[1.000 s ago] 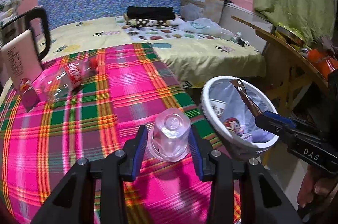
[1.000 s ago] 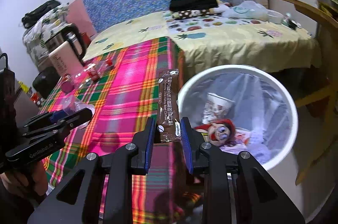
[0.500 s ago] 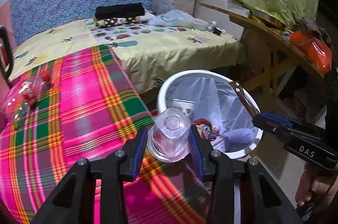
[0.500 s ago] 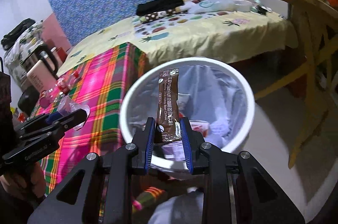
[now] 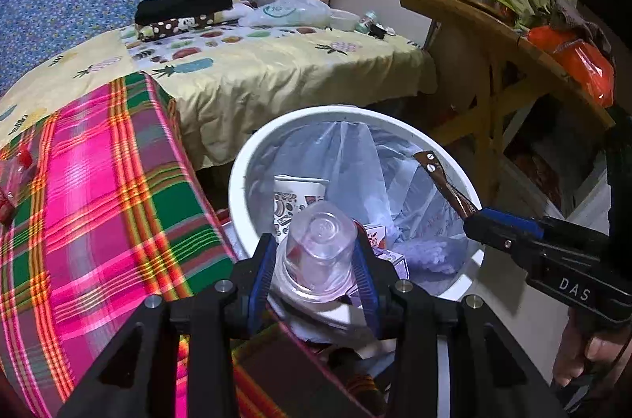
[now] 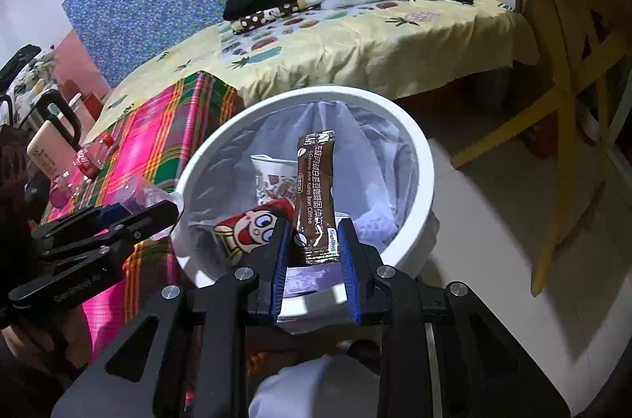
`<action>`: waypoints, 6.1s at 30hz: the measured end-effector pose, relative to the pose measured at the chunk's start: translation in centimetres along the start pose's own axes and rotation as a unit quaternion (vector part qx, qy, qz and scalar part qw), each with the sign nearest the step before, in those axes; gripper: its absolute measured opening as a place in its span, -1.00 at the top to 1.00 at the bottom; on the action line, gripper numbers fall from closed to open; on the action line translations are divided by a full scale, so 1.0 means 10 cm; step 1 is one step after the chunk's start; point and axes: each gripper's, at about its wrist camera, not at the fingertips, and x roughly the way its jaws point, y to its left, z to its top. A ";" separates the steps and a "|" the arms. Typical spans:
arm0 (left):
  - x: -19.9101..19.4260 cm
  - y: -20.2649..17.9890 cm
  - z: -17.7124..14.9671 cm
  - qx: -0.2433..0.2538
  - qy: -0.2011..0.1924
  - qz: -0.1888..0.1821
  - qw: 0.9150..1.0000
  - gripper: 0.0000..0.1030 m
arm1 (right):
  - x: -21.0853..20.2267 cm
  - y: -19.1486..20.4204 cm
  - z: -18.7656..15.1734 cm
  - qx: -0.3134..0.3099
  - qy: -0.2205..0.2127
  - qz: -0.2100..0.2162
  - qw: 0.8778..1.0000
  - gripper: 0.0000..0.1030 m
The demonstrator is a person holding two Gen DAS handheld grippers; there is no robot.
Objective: Collect trash
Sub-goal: 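Carry the plastic cup and wrapper over the wastebasket and open both grippers, then withdraw both open grippers from above the wastebasket, then grasp the red can with the left gripper, then grasp the clear Coca-Cola bottle with the right gripper while the left holds the red can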
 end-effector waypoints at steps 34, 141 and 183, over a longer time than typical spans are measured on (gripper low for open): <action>-0.51 0.36 -0.18 -0.052 -0.041 0.021 0.998 -0.21 | -0.18 0.40 0.00 -0.035 -0.022 0.044 0.998 0.15; -0.97 3.54 -0.48 -0.217 -0.024 0.138 0.966 -0.16 | 0.68 2.59 0.35 -0.149 0.041 0.176 0.972 -0.06; -1.21 3.57 -0.95 -0.255 -0.020 0.221 0.941 -0.21 | 1.31 3.10 0.36 -0.198 0.093 0.187 0.958 -0.26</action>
